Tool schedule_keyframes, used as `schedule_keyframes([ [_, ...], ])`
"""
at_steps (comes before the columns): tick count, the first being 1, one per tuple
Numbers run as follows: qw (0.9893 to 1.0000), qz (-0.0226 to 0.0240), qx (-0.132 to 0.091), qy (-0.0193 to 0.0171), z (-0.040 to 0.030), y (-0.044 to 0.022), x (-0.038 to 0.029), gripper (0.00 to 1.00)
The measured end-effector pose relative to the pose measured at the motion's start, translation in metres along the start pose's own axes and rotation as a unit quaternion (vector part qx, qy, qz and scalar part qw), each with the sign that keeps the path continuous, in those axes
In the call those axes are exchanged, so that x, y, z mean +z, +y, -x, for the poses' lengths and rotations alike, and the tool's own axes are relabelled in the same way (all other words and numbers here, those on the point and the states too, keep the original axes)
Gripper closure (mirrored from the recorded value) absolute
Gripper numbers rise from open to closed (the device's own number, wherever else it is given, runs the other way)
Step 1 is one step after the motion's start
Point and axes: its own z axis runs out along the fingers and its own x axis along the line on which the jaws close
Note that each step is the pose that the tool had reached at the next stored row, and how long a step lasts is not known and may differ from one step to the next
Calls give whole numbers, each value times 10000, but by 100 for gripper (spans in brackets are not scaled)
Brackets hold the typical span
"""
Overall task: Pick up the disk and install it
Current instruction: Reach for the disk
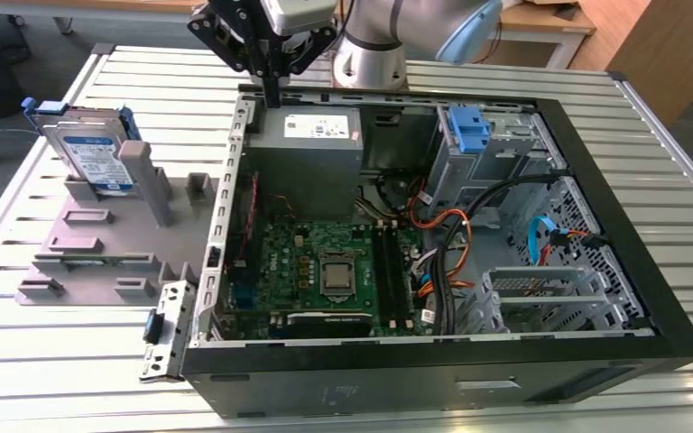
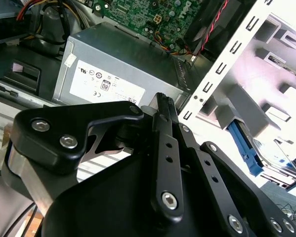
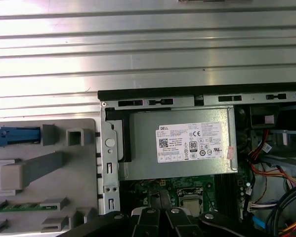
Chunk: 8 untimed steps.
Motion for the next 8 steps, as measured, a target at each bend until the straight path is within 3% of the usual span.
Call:
schedule_keyframes([
  [8,10000,0,0,-1,-46,-3,-1,89],
])
